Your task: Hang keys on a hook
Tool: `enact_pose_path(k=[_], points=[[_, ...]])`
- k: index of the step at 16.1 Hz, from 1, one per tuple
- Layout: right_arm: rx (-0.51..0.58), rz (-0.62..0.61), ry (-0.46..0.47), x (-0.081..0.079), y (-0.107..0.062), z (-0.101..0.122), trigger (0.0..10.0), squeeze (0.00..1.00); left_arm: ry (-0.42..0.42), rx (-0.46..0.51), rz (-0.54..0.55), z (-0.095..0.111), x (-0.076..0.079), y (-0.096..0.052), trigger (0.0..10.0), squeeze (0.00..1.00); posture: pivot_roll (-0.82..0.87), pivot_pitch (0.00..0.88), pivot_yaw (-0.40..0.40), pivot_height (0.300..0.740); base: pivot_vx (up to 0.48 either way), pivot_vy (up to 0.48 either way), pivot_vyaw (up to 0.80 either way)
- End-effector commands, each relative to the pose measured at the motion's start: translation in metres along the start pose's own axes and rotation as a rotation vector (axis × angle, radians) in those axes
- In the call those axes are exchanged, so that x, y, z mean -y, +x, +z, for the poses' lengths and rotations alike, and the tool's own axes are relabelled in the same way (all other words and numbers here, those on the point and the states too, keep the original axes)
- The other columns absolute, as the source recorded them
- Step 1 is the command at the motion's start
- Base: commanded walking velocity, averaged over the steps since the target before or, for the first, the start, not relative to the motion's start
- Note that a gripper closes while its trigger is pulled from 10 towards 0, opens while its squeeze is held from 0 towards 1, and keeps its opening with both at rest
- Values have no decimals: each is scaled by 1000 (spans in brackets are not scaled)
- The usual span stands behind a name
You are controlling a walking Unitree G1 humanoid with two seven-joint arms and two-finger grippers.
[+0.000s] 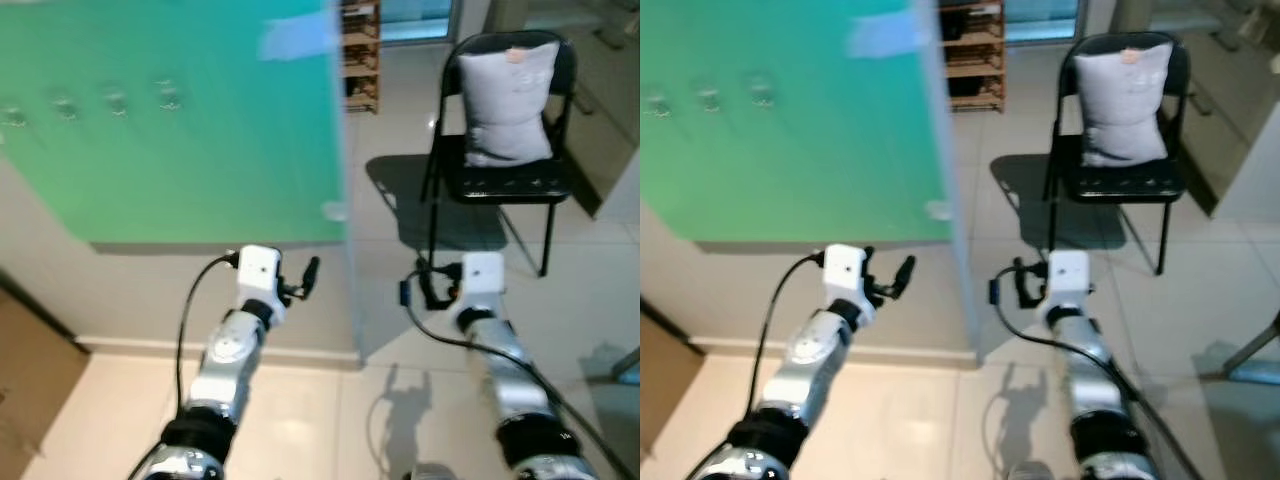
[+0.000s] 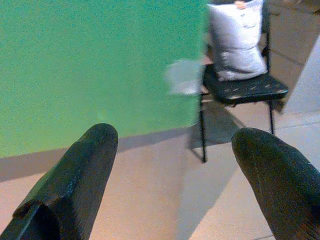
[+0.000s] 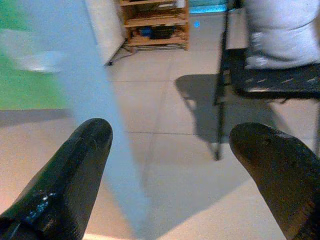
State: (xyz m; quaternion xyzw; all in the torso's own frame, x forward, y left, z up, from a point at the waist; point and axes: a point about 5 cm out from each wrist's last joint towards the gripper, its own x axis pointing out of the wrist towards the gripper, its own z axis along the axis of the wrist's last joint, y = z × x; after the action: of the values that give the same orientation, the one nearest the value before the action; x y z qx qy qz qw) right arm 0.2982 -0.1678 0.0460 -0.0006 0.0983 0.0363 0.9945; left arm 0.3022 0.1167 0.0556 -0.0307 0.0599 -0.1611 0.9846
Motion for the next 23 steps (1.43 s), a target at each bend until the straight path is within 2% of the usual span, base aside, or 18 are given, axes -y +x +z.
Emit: enact_pose_path(k=[1,11,12,13,14,16,21,23], points=[[-28,-11,10,3,-2,-5,10000,0,-7,-2,-7,2,-1,3,10000,0,-290,0,156,740,0,472,-800],[-15,-19,-9,5,-4,-7,10000,0,6,-8,-5,5,-6,6,10000,0,-299,0,168,740,0,479,-79],[-12,-34,17,6,-5,-8,10000,0,4,15,13,7,-8,6,10000,0,-299,0,170,740,0,476,0],[47,-41,29,7,-6,-1,10000,0,-29,53,37,12,-11,5,10000,0,-299,0,170,740,0,469,0],[103,-47,39,10,-8,5,10000,0,-25,79,60,14,-17,1,10000,0,-299,0,170,740,0,461,0],[144,-35,45,16,-13,8,10000,0,-30,88,74,10,-27,-10,10000,0,-287,0,155,740,0,465,0],[125,-20,63,9,-8,7,10000,0,-43,92,75,13,-27,-6,10000,0,-269,0,153,740,0,473,0],[151,-55,49,24,-20,2,10000,0,-49,134,84,14,-34,-17,10000,0,-271,0,154,740,0,476,0]])
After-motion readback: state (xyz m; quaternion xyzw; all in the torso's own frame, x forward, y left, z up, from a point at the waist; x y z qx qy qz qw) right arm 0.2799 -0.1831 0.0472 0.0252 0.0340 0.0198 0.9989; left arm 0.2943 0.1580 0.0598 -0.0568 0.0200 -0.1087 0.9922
